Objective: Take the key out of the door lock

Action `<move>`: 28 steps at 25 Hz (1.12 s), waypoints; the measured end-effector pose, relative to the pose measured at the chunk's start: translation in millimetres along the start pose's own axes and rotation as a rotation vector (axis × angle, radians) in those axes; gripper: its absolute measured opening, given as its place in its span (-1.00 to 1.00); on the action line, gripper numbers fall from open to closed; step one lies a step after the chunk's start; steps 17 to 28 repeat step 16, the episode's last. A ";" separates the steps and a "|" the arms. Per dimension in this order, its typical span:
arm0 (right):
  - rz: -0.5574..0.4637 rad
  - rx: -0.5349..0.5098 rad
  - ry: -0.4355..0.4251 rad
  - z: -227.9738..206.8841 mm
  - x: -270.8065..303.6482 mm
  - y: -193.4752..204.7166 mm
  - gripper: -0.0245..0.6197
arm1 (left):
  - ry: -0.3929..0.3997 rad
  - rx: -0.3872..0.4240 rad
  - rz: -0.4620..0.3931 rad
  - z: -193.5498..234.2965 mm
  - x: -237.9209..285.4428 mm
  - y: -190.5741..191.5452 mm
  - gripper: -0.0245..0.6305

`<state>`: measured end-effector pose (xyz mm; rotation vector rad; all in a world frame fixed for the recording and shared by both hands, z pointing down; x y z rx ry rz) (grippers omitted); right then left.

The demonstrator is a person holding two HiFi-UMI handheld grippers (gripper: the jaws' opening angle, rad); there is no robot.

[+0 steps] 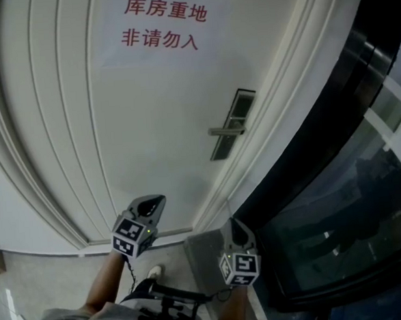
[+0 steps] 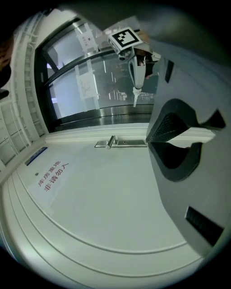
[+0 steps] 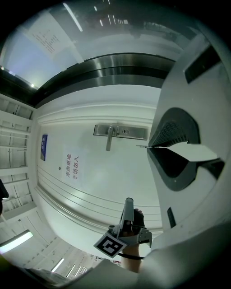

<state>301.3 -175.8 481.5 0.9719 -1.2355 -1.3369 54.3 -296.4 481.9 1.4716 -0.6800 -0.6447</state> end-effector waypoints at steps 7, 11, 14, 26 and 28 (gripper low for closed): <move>0.004 -0.001 -0.003 -0.8 -0.3 0.8 -0.87 | -0.004 -0.005 0.003 0.5 -0.5 1.4 -0.91; 0.012 0.008 -0.003 -1.4 0.3 1.9 -0.87 | -0.002 -0.005 0.000 0.2 1.8 0.9 -0.91; 0.012 0.006 -0.003 -3.0 0.3 2.2 -0.87 | -0.001 -0.007 -0.002 -1.0 3.8 0.5 -0.91; 0.009 0.004 -0.003 -3.5 1.0 1.3 -0.87 | 0.000 -0.004 -0.003 -1.5 4.6 -0.2 -0.91; 0.009 0.004 -0.003 -3.5 1.0 1.3 -0.87 | 0.000 -0.004 -0.003 -1.5 4.6 -0.2 -0.91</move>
Point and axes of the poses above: the fingertips, and each gripper's own axes: x forward along the fingers, z to its left, y out of its underside, the point moved 8 cm from there along -x, backward along the fingers, and after that the axes turned 8 degrees about -y, right-handed, at the moved point
